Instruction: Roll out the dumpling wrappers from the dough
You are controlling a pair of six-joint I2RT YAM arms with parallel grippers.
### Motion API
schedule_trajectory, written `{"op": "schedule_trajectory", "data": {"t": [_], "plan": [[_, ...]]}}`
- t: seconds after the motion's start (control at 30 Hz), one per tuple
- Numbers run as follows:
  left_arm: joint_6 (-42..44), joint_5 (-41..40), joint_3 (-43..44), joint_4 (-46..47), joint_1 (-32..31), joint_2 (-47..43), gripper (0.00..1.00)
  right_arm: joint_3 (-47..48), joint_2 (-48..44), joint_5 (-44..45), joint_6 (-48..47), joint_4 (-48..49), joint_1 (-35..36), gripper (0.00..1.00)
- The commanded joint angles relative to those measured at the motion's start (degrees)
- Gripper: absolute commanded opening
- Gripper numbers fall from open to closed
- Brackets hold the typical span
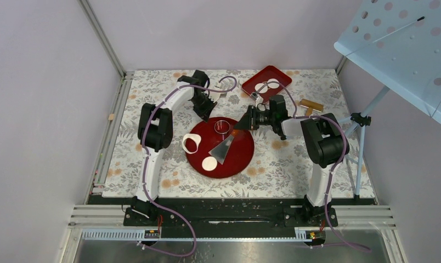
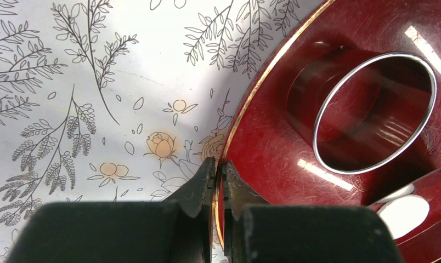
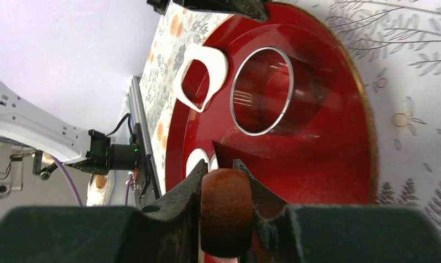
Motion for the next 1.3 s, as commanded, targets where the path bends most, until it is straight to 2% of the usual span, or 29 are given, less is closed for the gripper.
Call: {"op": "schedule_trajectory", "data": {"t": [0.0, 0.4, 0.7, 0.77, 0.8, 0.9, 0.97, 1.13, 1.27], "plan": [[-2.98, 4.10, -0.01, 1.16, -0.64, -5.95, 0.00, 1.21, 2.66, -0.54, -6.12, 0.50, 2.52, 0.00], [-3.86, 2.90, -1.93, 2.44, -1.34, -7.27, 0.00, 2.35, 6.85, -3.01, 2.60, 8.79, 3.97, 0.00], [-4.04, 2.77, -2.26, 2.42, -1.44, -7.78, 0.00, 2.51, 12.63, -4.93, 21.85, 28.32, 3.90, 0.00], [-4.05, 2.73, -2.40, 2.50, -1.39, -7.81, 0.00, 2.13, 11.31, -3.89, 20.57, 26.99, 3.61, 0.00], [-4.05, 2.67, -2.65, 2.52, -1.43, -7.88, 0.00, 1.86, 9.67, -2.85, 17.46, 23.26, 3.49, 0.00], [-3.96, 2.73, -2.91, 2.48, -1.37, -7.76, 0.00, 3.26, 4.39, 1.98, 1.59, 4.55, 3.64, 0.00], [-4.11, 2.73, -3.01, 2.90, -1.38, -7.68, 0.00, 3.34, 3.60, 2.18, -0.80, 3.07, 3.62, 0.00], [-4.65, 2.58, -2.57, 3.10, -1.37, -7.07, 0.00, 3.58, 5.76, -4.00, 2.95, 5.92, 3.81, 0.00], [-4.78, 2.02, -2.77, 3.09, -1.36, -6.93, 0.00, 3.87, 4.88, -6.36, -2.26, -0.53, 3.80, 0.00]]}}
